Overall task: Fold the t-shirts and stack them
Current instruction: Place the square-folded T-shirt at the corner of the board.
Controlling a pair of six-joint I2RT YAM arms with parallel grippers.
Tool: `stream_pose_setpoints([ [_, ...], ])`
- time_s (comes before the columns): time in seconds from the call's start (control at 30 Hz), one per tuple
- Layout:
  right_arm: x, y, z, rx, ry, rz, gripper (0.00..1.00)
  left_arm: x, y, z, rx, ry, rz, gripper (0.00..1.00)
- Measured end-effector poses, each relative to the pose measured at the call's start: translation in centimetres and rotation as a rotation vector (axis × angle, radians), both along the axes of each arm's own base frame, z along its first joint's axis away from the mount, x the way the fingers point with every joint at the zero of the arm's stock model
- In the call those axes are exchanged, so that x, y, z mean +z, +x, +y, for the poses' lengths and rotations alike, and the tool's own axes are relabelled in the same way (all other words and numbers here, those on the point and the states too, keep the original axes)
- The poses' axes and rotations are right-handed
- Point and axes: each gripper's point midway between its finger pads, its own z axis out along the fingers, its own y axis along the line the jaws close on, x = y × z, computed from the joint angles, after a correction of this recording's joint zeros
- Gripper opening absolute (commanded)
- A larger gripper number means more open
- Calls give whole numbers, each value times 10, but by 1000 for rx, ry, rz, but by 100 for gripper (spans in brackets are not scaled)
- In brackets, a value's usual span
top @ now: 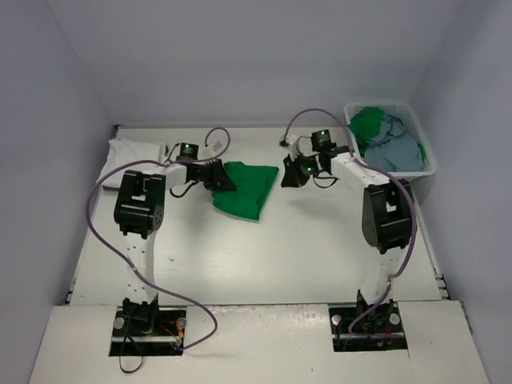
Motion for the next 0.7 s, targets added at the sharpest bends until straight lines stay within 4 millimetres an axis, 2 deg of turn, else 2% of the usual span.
stream_pose_setpoints([
  [0.13, 30, 15, -34, -72, 18, -66, 5, 6, 13, 43, 78, 71, -26, 0],
  [0.17, 39, 19, -50, -102, 19, -89, 4, 9, 15, 51, 90, 85, -36, 0],
  [0.27, 42, 16, -59, -112, 20, -95, 4, 17, 17, 72, 111, 139, -69, 0],
  [0.5, 24, -5, -60, -85, 11, -32, 3, 34, 24, 97, 83, 286, -154, 0],
  [0.7, 21, -10, -58, -69, 19, -26, 3, 42, 29, 120, 48, 437, -229, 0],
])
